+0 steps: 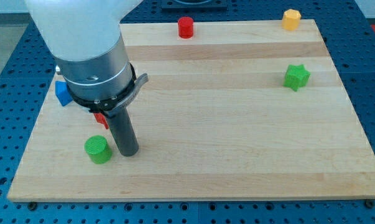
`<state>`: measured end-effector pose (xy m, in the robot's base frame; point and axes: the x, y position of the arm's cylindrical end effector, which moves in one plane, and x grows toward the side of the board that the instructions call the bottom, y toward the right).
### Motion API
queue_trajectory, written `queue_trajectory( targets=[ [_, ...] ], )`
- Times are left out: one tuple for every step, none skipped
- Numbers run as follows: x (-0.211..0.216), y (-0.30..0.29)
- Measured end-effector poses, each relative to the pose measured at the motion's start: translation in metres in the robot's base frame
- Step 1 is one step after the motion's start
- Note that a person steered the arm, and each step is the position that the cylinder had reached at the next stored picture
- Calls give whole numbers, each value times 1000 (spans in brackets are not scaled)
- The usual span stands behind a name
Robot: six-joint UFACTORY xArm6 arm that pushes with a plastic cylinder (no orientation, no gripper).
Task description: Push the green circle towards the bottom left
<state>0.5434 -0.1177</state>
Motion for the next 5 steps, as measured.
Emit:
queue_trajectory(
  targets=[
    [0,-21],
    [-1,-34],
    [-19,-34],
    [-21,-42],
    [11,-65]
  ],
)
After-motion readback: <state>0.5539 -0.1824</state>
